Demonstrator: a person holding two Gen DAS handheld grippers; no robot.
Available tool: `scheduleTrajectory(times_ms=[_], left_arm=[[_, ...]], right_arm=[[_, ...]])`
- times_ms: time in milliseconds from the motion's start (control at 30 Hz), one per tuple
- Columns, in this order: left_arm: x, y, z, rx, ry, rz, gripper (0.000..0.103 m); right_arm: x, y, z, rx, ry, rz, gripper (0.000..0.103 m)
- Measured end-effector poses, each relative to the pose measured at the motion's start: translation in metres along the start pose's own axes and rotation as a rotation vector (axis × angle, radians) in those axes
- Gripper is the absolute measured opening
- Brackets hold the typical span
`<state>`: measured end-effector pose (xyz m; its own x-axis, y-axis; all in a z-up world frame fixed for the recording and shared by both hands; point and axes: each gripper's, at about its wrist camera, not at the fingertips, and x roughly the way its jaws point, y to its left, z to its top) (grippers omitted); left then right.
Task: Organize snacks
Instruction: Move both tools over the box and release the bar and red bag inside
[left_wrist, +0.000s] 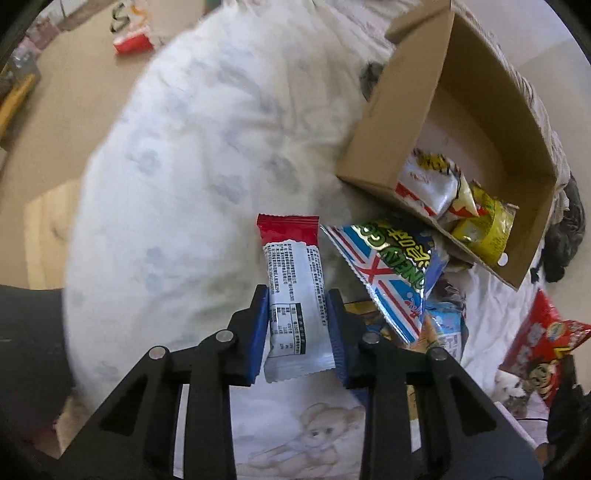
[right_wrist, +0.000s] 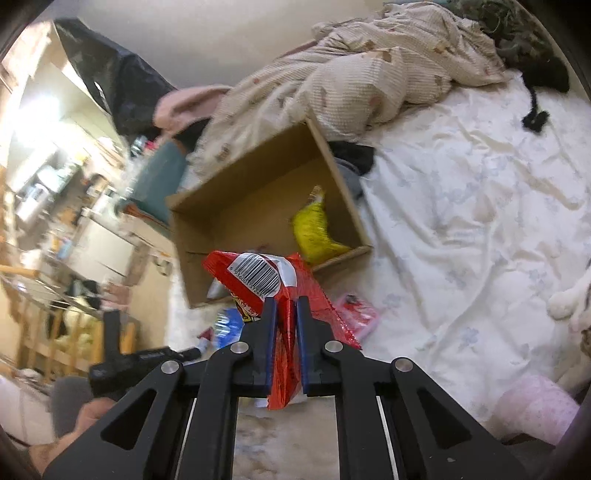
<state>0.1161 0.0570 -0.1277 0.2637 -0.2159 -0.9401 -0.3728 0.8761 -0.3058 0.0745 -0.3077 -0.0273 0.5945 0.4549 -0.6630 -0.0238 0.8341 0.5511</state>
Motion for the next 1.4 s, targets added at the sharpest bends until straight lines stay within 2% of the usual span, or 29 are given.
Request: scheduleTrajectory(times_ms=[100, 200, 300, 467, 533, 733, 767, 900, 933, 1033, 1067, 1200, 1267, 1333, 1400], left_arm=[[-0.026, 0.0, 0.0, 0.042, -0.087, 0.021, 0.026], [-0.055, -0.005, 0.005, 0.096, -0.185, -0.004, 0.027], [-0.082, -0.023, 0.011, 0.173, -0.274, -0.039, 0.026], [-0.102, -0.068, 0.022, 0.331, -0.355, -0.045, 0.027], [-0.099, -0.08, 0.028, 0.353, -0.349, -0.05, 0.027], [-0.077, -0.11, 0.046, 0.408, -0.319, -0.06, 0.027], [-0.073, -0.113, 0.049, 0.417, -0.313, -0.062, 0.027], [-0.061, -0.116, 0.05, 0.438, -0.289, -0.074, 0.027], [-0.057, -0.118, 0.05, 0.443, -0.277, -0.074, 0.027], [-0.046, -0.12, 0.054, 0.431, -0.248, -0.08, 0.027], [-0.044, -0.119, 0.054, 0.427, -0.244, -0.081, 0.027], [-0.04, -0.117, 0.055, 0.419, -0.244, -0.079, 0.027], [-0.04, -0.117, 0.055, 0.421, -0.248, -0.075, 0.027], [-0.039, -0.117, 0.055, 0.422, -0.252, -0.072, 0.027], [-0.037, -0.116, 0.056, 0.413, -0.242, -0.079, 0.027]], right_arm=[[-0.015, 0.006, 0.003, -0.003, -0.06, 0.088, 0.01], [-0.028, 0.019, 0.01, -0.042, -0.124, 0.133, 0.01], [-0.03, 0.034, 0.019, -0.086, -0.163, 0.133, 0.009], [-0.002, 0.05, 0.04, -0.125, -0.136, 0.105, 0.005], [0.013, 0.057, 0.049, -0.14, -0.122, 0.097, 0.0], [0.066, 0.063, 0.076, -0.167, -0.076, 0.055, 0.0], [0.072, 0.061, 0.079, -0.154, -0.065, 0.069, 0.0], [0.079, 0.049, 0.073, -0.148, -0.021, 0.057, 0.0], [0.085, 0.044, 0.069, -0.143, 0.037, 0.035, 0.0], [0.098, 0.032, 0.058, -0.078, 0.167, 0.059, 0.002], [0.106, 0.03, 0.054, -0.072, 0.234, 0.058, 0.005], [0.124, 0.041, 0.039, -0.15, 0.389, 0.056, 0.005], [0.13, 0.047, 0.032, -0.207, 0.429, 0.025, 0.005], [0.137, 0.048, 0.03, -0.226, 0.429, -0.04, 0.005], [0.148, 0.044, 0.034, -0.206, 0.419, -0.071, 0.004]])
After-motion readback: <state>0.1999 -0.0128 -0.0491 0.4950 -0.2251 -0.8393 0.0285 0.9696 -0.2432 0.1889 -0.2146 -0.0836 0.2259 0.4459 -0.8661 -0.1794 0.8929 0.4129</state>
